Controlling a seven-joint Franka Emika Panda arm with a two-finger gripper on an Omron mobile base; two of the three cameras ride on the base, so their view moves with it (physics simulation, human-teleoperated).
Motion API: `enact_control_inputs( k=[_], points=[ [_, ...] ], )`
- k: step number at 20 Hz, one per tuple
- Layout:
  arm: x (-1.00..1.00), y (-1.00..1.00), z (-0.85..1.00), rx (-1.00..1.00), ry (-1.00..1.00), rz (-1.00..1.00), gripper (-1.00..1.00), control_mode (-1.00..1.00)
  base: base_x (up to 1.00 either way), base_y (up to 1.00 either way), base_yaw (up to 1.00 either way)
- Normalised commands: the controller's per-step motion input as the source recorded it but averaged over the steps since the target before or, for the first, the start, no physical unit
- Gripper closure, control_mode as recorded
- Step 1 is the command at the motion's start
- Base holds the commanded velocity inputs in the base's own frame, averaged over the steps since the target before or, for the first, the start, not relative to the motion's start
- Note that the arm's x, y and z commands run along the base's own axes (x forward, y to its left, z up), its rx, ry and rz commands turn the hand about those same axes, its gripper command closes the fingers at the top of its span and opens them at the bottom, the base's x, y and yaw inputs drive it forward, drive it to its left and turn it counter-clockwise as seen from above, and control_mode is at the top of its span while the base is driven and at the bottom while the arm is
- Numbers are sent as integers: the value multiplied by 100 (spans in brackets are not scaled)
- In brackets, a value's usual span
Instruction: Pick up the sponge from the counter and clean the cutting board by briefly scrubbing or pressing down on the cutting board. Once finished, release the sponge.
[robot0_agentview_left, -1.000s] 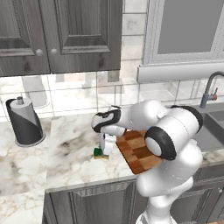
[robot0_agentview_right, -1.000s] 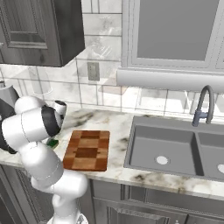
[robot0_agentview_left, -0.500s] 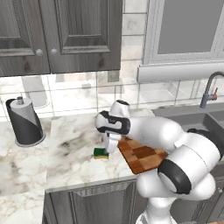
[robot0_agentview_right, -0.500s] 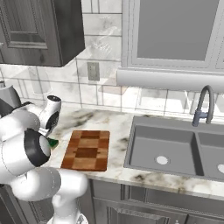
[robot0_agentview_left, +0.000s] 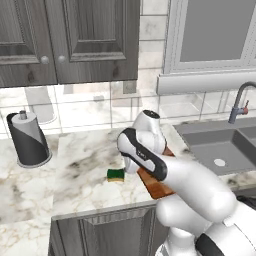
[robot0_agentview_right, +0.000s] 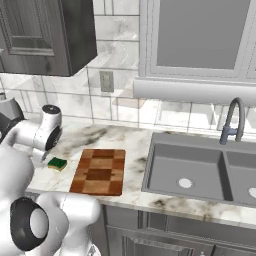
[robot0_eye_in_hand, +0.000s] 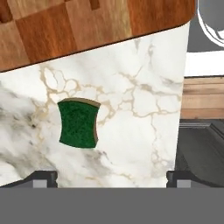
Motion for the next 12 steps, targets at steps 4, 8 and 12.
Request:
enact_control_inputs(
  k=[4,8,12],
  points=[
    [-22,-23,48,0,-3,-15,-100,-100,0,0,0],
    [-25,-30,45,0,-2,-23,-100,-100,0,0,0],
    [-25,-33,48,1,0,-31,-100,-100,0,0,0]
  ],
)
